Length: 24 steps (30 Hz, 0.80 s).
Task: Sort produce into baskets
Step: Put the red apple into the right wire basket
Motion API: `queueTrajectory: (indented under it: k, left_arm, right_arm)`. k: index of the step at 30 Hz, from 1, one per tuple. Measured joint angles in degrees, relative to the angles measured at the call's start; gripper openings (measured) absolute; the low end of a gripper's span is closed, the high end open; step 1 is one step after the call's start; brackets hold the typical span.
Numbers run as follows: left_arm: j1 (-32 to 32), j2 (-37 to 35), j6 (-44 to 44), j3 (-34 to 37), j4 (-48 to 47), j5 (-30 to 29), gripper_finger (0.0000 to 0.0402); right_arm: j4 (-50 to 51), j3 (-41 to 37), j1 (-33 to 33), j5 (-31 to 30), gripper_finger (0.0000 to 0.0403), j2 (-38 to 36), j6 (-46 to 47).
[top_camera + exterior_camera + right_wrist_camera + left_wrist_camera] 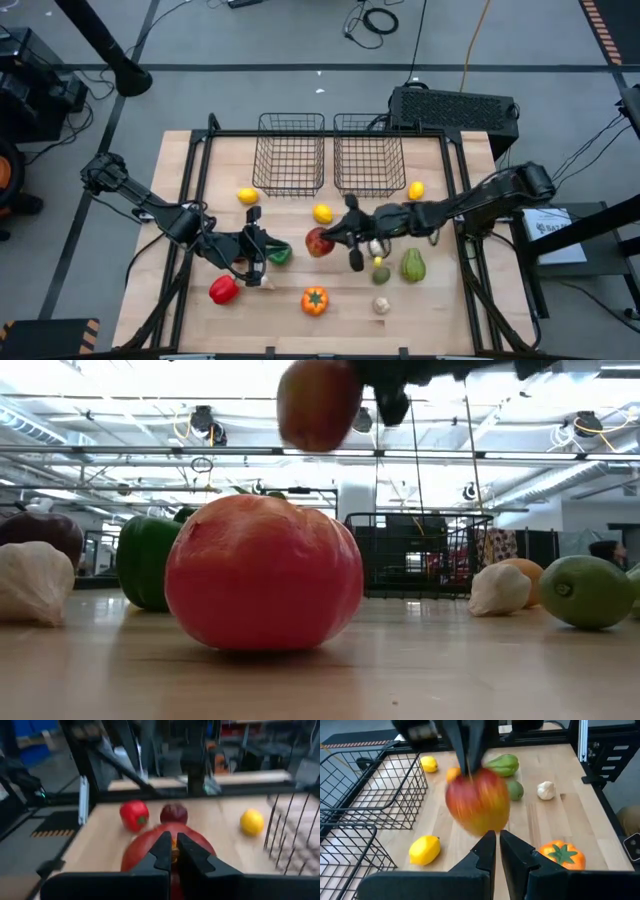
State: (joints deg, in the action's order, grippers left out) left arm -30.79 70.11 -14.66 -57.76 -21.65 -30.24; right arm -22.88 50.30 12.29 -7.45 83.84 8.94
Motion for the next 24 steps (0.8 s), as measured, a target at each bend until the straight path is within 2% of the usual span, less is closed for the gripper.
queueTrajectory:
  k: [4, 10, 15, 19, 24]
  left_arm:
    - [0.0, 0.0, -0.1, 0.0, 0.3, 0.0, 0.0033]
    - [0.0, 0.0, 0.1, 0.0, 0.1, 0.0, 0.0033]
    - [0.0, 0.0, 0.1, 0.0, 0.1, 0.0, 0.0033]
    - [0.0, 0.0, 0.0, 0.0, 0.1, 0.0, 0.0033]
    - [0.1, 0.0, 0.0, 0.0, 1.2, -0.6, 0.0033]
  right_arm:
    - [2.1, 0.0, 0.0, -0.6, 0.0011, -6.0, -1.5]
    - [6.1, 0.0, -0.3, -7.3, 0.0011, -13.9, -6.1]
    - [12.5, 0.0, -1.9, -19.2, 0.0011, -19.5, -15.1]
    - [18.3, 0.0, -5.6, -27.8, 0.0011, -21.9, -22.3]
    - [24.1, 0.0, -14.0, -29.2, 0.0011, -21.4, -26.6]
